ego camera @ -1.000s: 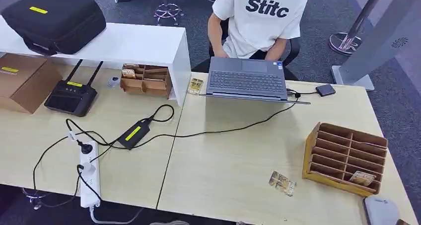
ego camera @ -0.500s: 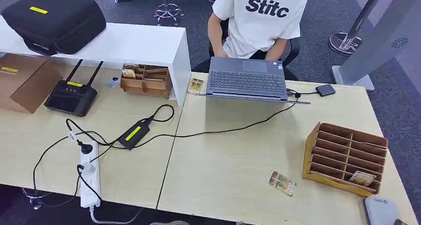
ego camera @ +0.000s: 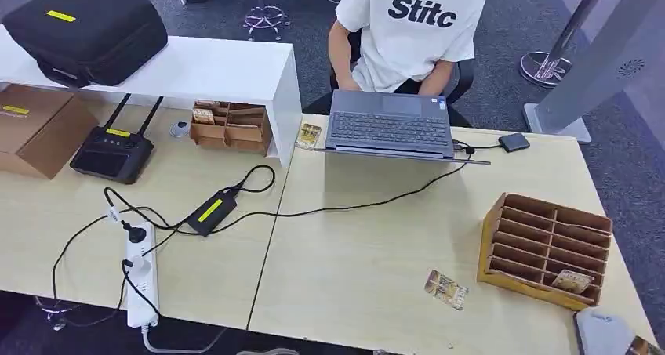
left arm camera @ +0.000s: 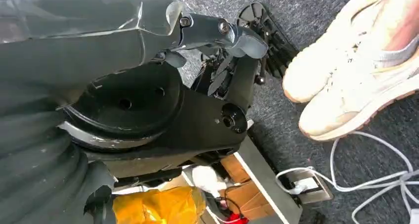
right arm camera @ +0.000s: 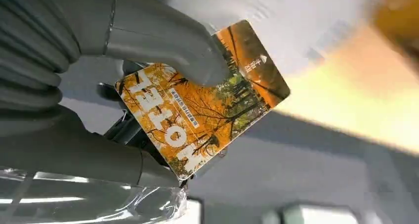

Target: Pass the card to the sensor for recognition and then transmit it.

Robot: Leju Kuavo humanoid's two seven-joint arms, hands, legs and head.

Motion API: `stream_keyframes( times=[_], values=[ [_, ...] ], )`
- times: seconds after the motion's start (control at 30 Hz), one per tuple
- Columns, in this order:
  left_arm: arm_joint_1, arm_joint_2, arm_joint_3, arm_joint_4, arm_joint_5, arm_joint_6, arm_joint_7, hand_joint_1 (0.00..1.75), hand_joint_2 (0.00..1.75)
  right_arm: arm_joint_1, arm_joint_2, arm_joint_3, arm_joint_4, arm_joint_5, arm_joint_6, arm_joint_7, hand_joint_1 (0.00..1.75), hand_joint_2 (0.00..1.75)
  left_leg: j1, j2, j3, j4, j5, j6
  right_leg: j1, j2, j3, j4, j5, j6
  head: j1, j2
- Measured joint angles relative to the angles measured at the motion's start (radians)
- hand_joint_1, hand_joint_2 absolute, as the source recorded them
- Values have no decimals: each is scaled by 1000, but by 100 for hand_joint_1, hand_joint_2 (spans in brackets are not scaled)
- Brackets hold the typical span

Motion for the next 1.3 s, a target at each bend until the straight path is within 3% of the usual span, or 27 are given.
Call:
stream_keyframes(
  times=[0.07,0.17,0.23,0.3,0.4,0.5,0.67,0.8,0.87,0.93,1.07,1.13,1.3],
  values=[
    [-1,0,1,0,0,-1,-5,0,175,15,2,71,-98,-149,57,58,175,175,1,2,2,0,0,0,1,2,0,0,0,0,0,0],
    [0,0,1,0,-3,-16,-5,0,175,45,-15,173,-150,-329,88,123,175,175,1,1,1,0,0,0,1,0,0,0,0,0,0,0],
    [1,4,1,0,-9,-24,5,0,175,52,-42,236,-152,-384,72,137,175,175,1,1,1,0,0,0,1,1,0,0,0,0,0,0],
    [0,11,-2,0,-13,-33,16,0,175,54,-86,323,-144,-440,0,172,175,175,1,2,0,0,0,0,1,1,1,0,0,0,0,0],
    [-1,22,-17,0,-15,-41,27,0,175,48,-170,488,-122,-486,-118,249,175,175,1,2,2,0,0,0,1,1,1,0,0,0,0,0],
    [-1,28,-28,0,-15,-42,28,0,175,43,-225,608,-108,-506,-150,278,175,175,1,0,2,0,1,0,1,-1,1,0,0,0,0,0],
    [0,33,-33,0,-11,-43,29,0,175,44,-280,692,-96,-509,-172,281,175,175,1,0,1,0,0,0,1,-1,1,0,0,0,0,0],
    [-1,36,-50,0,-5,-48,33,0,175,-7,-338,802,-86,-477,-212,324,175,175,1,2,1,0,0,0,1,2,1,0,0,0,0,0],
    [-3,38,-61,0,-6,-49,37,0,175,-85,-371,887,-73,-352,-241,377,175,175,1,4,-1,-1,1,-1,1,3,1,2,1,-1,0,0],
    [-4,43,-78,0,-11,-50,47,0,175,-240,-388,1023,-12,-199,-243,456,175,175,1,12,1,-1,2,-2,1,12,-2,2,4,-3,0,0],
    [-20,53,-110,0,-22,-57,68,0,175,-557,-382,1302,222,-51,-247,568,175,175,2,13,2,0,8,-3,2,14,-3,3,8,-3,0,0],
    [-24,58,-129,0,-24,-57,78,0,175,-701,-352,1417,368,21,-262,622,175,175,2,10,1,0,10,-4,2,11,-4,4,9,-4,0,0],
    [-25,69,-158,0,-24,-57,86,0,175,-899,-283,1539,633,35,-276,640,175,175,2,1,0,0,11,-5,2,2,-4,4,8,-4,0,0]
  ],
)
